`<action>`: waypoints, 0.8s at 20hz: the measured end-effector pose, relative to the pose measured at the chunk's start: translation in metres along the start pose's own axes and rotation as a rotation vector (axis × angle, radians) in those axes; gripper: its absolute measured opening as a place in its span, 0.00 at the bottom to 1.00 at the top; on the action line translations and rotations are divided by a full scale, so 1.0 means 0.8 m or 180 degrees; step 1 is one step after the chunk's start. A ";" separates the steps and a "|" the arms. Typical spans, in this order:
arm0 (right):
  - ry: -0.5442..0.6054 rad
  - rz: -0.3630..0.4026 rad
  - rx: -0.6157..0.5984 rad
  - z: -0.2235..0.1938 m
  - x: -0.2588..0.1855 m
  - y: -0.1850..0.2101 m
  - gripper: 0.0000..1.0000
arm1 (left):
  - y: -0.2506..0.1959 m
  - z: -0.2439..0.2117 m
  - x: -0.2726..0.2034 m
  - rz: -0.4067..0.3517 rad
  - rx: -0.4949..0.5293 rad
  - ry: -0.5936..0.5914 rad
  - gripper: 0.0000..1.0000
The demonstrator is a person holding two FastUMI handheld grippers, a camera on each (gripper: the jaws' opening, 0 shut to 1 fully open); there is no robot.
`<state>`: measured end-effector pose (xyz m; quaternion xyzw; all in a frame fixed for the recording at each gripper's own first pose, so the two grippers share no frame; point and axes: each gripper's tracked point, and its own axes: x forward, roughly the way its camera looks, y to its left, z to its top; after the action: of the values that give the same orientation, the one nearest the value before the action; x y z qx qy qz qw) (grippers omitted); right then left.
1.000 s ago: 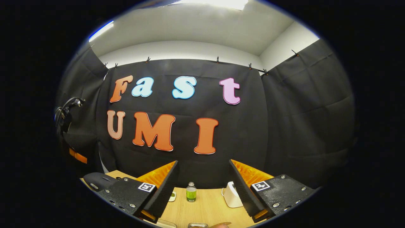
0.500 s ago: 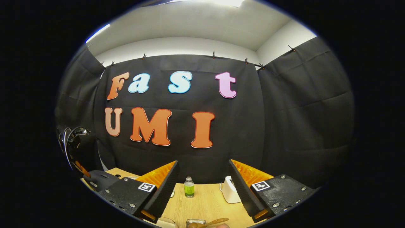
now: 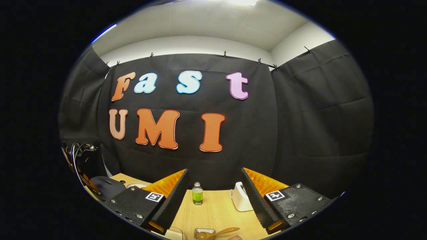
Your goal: Close the left gripper, press the button to open the rice cooker; take a wooden spoon from the chopstick holder with the right hand, scoop a spoonful of rice and pour it into the rice cooker, then put the wooden spoon back into the chopstick holder.
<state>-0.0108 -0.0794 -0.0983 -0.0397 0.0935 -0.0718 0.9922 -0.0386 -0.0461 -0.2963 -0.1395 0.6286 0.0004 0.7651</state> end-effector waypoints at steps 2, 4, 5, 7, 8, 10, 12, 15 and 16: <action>0.0021 -0.0011 0.0001 -0.005 0.001 0.001 0.95 | 0.001 0.001 0.003 0.0048 0.0011 -0.0014 0.06; 0.0078 -0.0004 0.0035 -0.012 0.001 0.002 0.95 | 0.002 0.003 0.004 0.0120 0.0029 -0.0069 0.06; 0.0110 0.0004 0.0053 -0.016 0.001 0.005 0.95 | 0.003 0.004 0.009 0.0112 0.0052 -0.0109 0.06; 0.0150 0.0017 0.0075 -0.019 0.000 0.008 0.95 | 0.003 0.004 0.007 0.0089 0.0032 -0.0116 0.08; 0.0159 0.0028 0.0076 -0.020 0.000 0.009 0.95 | 0.003 -0.003 0.006 0.0070 0.0000 -0.0094 0.10; 0.0182 0.0044 0.0074 -0.024 0.000 0.009 0.95 | 0.002 -0.001 0.005 0.0032 -0.0039 -0.0168 0.07; 0.0239 0.0064 0.0083 -0.031 0.002 0.009 0.95 | 0.002 0.002 -0.001 0.0026 -0.0091 -0.0299 0.06; 0.0344 0.0128 0.0223 -0.041 0.001 0.013 0.95 | -0.004 0.007 -0.028 0.0034 -0.0011 -0.0680 0.06; 0.0404 0.0141 0.0280 -0.046 0.002 0.014 0.95 | -0.008 0.019 -0.039 0.0047 0.0044 -0.0867 0.06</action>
<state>-0.0148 -0.0712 -0.1360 0.0107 0.1538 -0.0562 0.9864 -0.0294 -0.0436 -0.2619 -0.1283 0.5198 0.0206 0.8443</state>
